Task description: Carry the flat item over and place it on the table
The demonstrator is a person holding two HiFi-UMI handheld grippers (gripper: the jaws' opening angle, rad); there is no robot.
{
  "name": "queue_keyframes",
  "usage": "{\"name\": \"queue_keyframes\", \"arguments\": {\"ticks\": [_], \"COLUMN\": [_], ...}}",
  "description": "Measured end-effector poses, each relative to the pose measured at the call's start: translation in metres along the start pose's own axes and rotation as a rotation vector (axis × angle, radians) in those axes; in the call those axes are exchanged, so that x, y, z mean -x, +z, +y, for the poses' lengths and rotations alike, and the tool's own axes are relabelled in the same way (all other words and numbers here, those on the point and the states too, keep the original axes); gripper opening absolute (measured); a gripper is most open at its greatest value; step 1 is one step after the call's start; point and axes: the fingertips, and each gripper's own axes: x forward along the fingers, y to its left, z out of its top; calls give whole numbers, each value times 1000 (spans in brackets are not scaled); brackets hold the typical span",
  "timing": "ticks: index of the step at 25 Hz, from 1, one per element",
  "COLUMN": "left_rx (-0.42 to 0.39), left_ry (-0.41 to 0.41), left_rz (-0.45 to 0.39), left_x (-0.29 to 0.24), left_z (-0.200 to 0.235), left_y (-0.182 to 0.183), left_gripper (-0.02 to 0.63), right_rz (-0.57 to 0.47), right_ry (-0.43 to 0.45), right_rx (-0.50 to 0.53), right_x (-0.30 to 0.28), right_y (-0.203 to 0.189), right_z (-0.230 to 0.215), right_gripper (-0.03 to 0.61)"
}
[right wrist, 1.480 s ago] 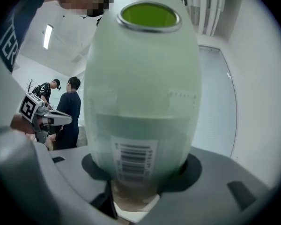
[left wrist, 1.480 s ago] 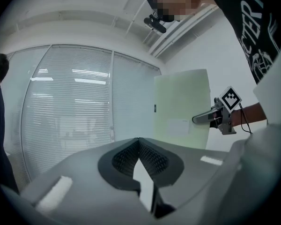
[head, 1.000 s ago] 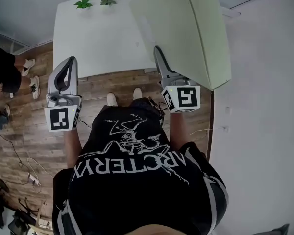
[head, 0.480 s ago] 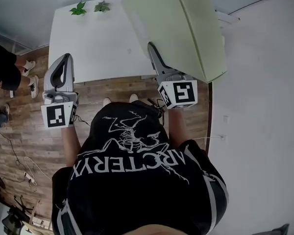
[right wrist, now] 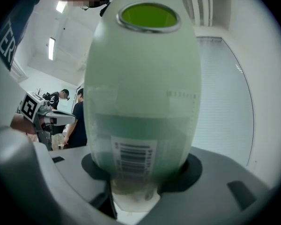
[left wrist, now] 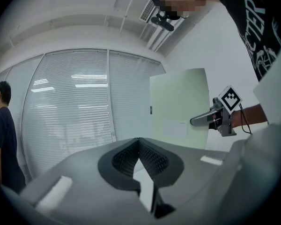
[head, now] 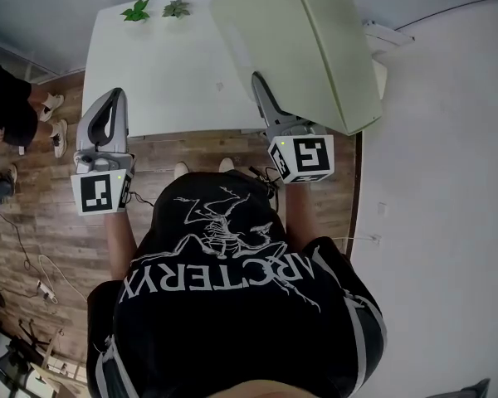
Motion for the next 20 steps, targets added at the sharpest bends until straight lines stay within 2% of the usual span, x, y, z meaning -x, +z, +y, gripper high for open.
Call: {"name": "queue_keyframes", "arguments": {"ticks": [3,6,9,20], "left_rx": [-2,2,4,-12], "left_ry": [-2,-1,4,7], "left_rz": [27,13,21,91], "left_x": [-2,-3,-1,25], "left_z": [0,0,0,-3], "left_y": [-6,-5,-7,-12], "left_gripper": [11,11,11,11], "right_rz": [8,24,62,236], "right_ry": [2,4,5,-38], "right_rx": [-4,-8,-6,-47], "right_x": [-3,-6,-14,-60], "right_y": [-3,-10,-33,-212], "right_z": [-1,-1,1,24], "right_gripper": [261,261,261,261]}}
